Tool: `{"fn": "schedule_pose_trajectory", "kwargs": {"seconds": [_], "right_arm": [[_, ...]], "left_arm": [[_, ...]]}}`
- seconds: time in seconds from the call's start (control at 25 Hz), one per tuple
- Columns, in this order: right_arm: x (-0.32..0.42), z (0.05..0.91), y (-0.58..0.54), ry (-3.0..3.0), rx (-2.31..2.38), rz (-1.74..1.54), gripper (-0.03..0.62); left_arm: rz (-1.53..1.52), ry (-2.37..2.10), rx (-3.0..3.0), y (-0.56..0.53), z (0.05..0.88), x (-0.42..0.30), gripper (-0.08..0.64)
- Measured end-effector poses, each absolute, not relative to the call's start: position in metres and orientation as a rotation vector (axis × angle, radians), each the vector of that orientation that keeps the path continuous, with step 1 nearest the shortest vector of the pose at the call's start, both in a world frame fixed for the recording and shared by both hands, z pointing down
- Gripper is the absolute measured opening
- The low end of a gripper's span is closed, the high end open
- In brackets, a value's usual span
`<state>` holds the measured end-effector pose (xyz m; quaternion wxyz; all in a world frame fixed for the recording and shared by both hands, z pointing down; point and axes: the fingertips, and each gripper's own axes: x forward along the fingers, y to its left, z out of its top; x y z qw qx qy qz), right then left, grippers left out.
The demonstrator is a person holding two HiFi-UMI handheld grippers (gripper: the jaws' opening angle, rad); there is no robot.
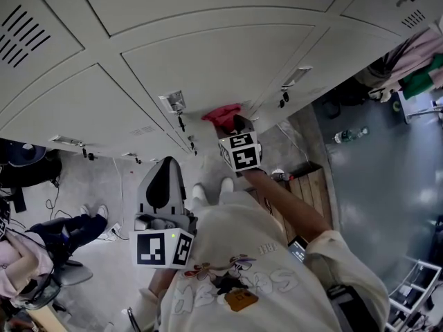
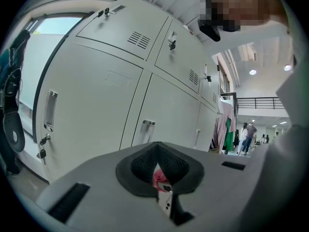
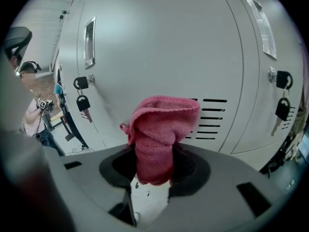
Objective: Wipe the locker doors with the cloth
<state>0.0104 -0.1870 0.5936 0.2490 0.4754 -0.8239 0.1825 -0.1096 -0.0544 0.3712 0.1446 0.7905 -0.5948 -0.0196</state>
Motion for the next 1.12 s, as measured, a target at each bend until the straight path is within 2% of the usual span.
{"fn": "schedule_pose_trajectory", "kwargs": {"seconds": [1.12], "right_arm": [[-0.086, 0.571, -0.162, -2.357, 1.082, 0.567, 0.163]], "left_arm": [[-0.075, -1.775, 2.236, -0.04, 0.368, -0.132, 0.006]]}}
